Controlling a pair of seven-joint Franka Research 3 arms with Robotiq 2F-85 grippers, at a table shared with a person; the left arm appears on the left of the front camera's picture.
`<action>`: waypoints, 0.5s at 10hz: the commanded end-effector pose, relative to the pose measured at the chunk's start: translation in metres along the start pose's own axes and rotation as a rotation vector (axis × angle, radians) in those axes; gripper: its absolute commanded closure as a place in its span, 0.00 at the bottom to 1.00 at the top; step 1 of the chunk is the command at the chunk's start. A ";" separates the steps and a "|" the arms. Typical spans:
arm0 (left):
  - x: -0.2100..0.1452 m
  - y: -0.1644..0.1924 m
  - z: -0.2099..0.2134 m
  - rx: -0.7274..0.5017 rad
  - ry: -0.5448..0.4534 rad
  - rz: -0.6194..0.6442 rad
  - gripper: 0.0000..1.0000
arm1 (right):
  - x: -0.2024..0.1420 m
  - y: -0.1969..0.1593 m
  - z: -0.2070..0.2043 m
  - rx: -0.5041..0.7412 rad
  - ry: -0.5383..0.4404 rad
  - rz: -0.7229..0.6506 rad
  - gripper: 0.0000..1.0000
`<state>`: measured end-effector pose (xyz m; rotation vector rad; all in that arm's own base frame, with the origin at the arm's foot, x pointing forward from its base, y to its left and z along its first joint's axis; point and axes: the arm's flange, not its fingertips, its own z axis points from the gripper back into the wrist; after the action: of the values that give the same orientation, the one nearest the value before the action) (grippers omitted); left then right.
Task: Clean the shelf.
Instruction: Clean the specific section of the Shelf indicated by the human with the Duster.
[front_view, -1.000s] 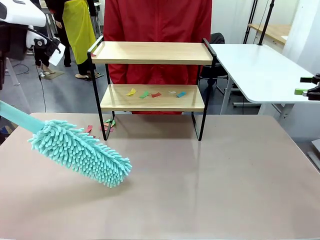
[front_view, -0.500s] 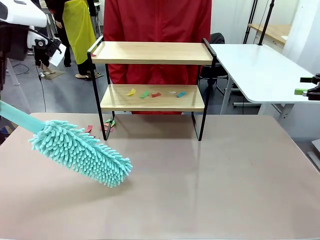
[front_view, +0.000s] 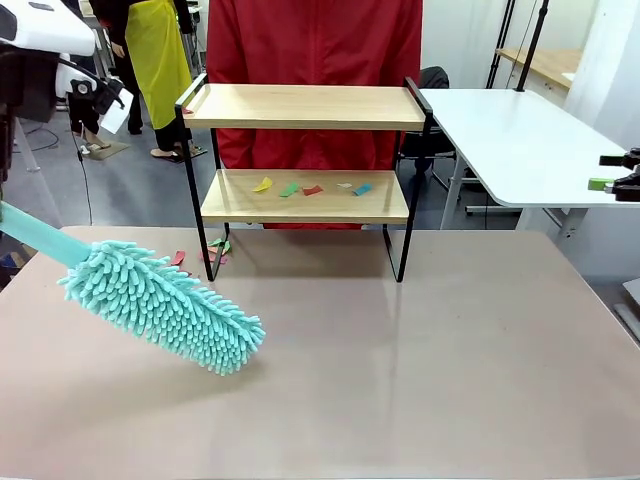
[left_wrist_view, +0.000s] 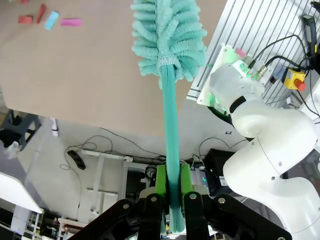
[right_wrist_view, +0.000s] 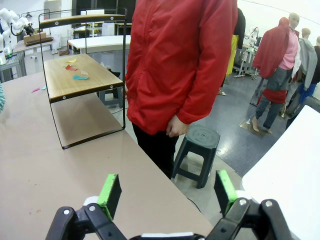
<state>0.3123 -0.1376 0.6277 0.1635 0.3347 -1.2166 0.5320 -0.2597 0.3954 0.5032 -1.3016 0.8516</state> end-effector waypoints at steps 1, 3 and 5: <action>0.001 -0.003 0.000 -0.003 -0.006 0.005 0.87 | 0.006 0.000 -0.001 -0.003 0.018 -0.013 0.00; 0.001 -0.003 0.000 -0.003 -0.006 0.005 0.87 | 0.006 0.000 -0.001 -0.003 0.018 -0.013 0.00; 0.001 -0.003 0.000 -0.003 -0.006 0.005 0.87 | 0.006 0.000 -0.001 -0.003 0.018 -0.013 0.00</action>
<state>0.3123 -0.1376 0.6277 0.1635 0.3347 -1.2166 0.5320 -0.2597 0.3954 0.5032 -1.3016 0.8517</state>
